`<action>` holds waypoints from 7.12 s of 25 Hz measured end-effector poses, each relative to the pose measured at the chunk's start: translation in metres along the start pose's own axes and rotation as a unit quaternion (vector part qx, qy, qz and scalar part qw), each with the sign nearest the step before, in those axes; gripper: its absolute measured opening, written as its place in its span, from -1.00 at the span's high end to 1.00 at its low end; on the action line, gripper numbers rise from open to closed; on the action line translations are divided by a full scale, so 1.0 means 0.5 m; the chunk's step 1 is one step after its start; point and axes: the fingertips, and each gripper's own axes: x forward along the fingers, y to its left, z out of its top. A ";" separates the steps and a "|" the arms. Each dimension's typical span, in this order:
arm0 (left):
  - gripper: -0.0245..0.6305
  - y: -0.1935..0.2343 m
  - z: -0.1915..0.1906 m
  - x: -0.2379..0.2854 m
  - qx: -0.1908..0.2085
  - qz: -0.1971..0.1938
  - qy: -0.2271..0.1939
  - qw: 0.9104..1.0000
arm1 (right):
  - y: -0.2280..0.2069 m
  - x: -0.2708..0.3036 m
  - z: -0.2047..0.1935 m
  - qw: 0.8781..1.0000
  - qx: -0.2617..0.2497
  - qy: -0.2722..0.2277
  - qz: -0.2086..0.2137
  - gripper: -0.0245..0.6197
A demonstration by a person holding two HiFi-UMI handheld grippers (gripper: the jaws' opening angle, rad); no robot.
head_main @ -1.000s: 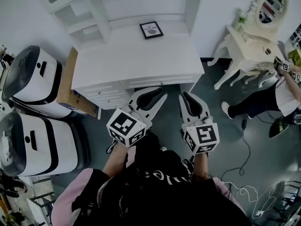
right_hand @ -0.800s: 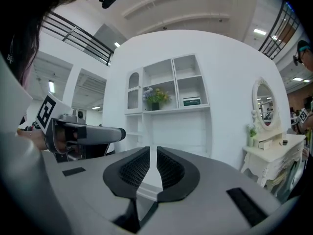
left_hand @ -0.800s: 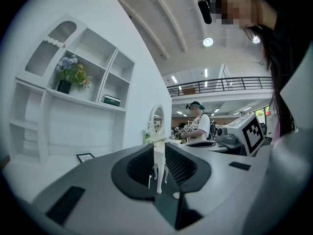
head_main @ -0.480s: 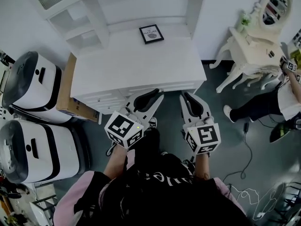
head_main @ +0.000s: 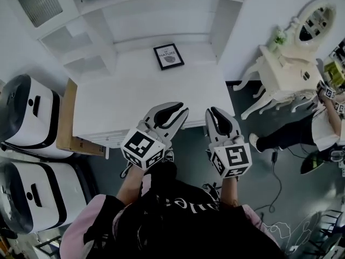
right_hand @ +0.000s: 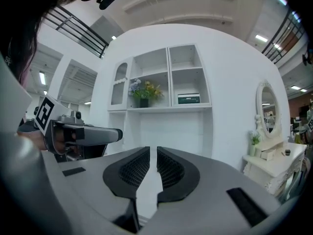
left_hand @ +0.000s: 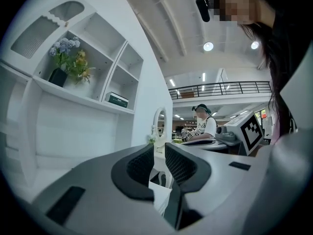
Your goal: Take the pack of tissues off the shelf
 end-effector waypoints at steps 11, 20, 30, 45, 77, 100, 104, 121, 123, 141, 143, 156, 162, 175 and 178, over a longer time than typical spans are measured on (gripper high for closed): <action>0.68 0.194 0.035 0.094 0.007 -0.032 -0.011 0.999 | -0.049 0.219 0.058 1.000 -0.012 -0.002 -0.015 0.70; 0.68 0.269 0.068 0.150 0.025 -0.049 -0.015 0.998 | -0.096 0.301 0.097 0.999 -0.026 -0.007 -0.027 0.70; 0.68 0.336 0.128 0.236 0.048 -0.020 -0.025 0.998 | -0.194 0.374 0.171 0.997 -0.068 -0.027 -0.002 0.70; 0.68 0.445 0.283 0.432 0.111 0.068 -0.059 0.990 | -0.407 0.524 0.358 0.984 -0.129 -0.105 0.064 0.70; 0.28 0.640 0.448 0.692 0.103 0.279 -0.027 0.954 | -0.629 0.722 0.543 0.987 -0.084 -0.113 0.080 0.17; 0.58 0.621 0.446 0.650 0.123 0.284 -0.043 0.950 | -0.627 0.651 0.544 0.985 -0.081 -0.138 0.058 0.38; 0.60 0.588 0.445 0.632 0.127 0.268 -0.050 0.954 | -0.616 0.615 0.541 0.985 -0.085 -0.141 0.046 0.38; 0.61 0.488 0.358 0.450 0.126 0.231 -0.031 0.964 | -0.448 0.481 0.444 0.991 -0.074 -0.110 0.024 0.39; 0.61 0.492 0.327 0.415 0.111 0.236 -0.022 0.965 | -0.416 0.476 0.418 0.993 -0.070 -0.097 0.025 0.39; 0.61 0.474 0.087 0.087 0.007 0.254 0.047 0.966 | -0.102 0.430 0.162 0.999 -0.001 0.014 0.046 0.39; 0.61 0.473 0.067 0.062 -0.005 0.256 0.054 0.965 | -0.078 0.425 0.141 0.998 0.005 0.025 0.049 0.40; 0.61 0.419 0.002 -0.024 -0.049 0.283 0.057 0.956 | -0.008 0.371 0.080 0.995 0.006 0.064 0.074 0.40; 0.61 0.339 -0.003 -0.014 -0.056 0.288 0.057 0.954 | -0.032 0.297 0.070 0.995 0.008 0.064 0.079 0.40; 0.61 0.080 -0.035 0.018 -0.057 0.310 0.078 0.946 | -0.114 0.061 0.008 0.992 0.040 0.060 0.103 0.40; 0.61 0.025 -0.038 0.007 -0.055 0.321 0.083 0.942 | -0.115 0.012 -0.003 0.991 0.045 0.059 0.115 0.40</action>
